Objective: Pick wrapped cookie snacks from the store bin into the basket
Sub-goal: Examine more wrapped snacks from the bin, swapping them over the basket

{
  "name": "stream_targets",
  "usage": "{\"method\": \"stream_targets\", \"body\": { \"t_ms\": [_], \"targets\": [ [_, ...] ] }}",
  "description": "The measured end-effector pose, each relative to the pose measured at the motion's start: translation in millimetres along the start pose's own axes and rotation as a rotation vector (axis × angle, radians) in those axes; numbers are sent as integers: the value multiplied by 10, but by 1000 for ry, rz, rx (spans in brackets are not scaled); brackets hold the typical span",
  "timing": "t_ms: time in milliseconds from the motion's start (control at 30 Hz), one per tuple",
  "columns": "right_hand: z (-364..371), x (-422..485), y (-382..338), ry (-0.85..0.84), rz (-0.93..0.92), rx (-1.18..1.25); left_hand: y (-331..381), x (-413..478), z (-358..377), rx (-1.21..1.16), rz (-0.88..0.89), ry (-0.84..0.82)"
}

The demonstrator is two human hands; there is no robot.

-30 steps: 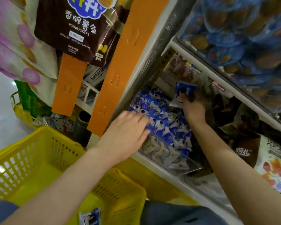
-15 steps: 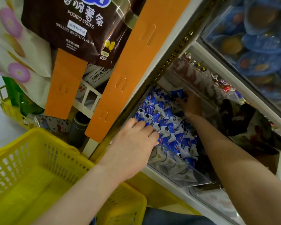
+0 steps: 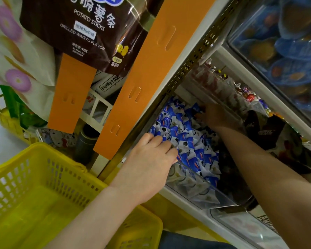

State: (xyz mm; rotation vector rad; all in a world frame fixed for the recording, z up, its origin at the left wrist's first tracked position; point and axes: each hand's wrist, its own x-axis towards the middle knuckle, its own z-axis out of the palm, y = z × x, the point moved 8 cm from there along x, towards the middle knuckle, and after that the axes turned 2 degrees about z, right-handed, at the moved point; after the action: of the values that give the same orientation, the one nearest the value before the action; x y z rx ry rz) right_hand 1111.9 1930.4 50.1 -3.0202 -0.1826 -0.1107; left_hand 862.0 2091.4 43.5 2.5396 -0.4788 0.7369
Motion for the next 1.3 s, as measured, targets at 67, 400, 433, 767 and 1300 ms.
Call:
{"method": "stream_targets", "body": {
  "t_ms": [67,400,433,767,1300],
  "targets": [
    [64,-12,-17,-7,-15,25,1,1,-7,-7,2,12],
    [144,-59,89,-71,127,93,19,-2,-2,-21,30,17],
    [163,-67,122,-89,150,32,17,-2,-2,-20,32,11],
    [144,-47,125,-88,136,270,10,-5,21,-26,45,11],
    [5,-268,364,-88,207,4,29,-8,-14,-20,78,60]
  ]
}}
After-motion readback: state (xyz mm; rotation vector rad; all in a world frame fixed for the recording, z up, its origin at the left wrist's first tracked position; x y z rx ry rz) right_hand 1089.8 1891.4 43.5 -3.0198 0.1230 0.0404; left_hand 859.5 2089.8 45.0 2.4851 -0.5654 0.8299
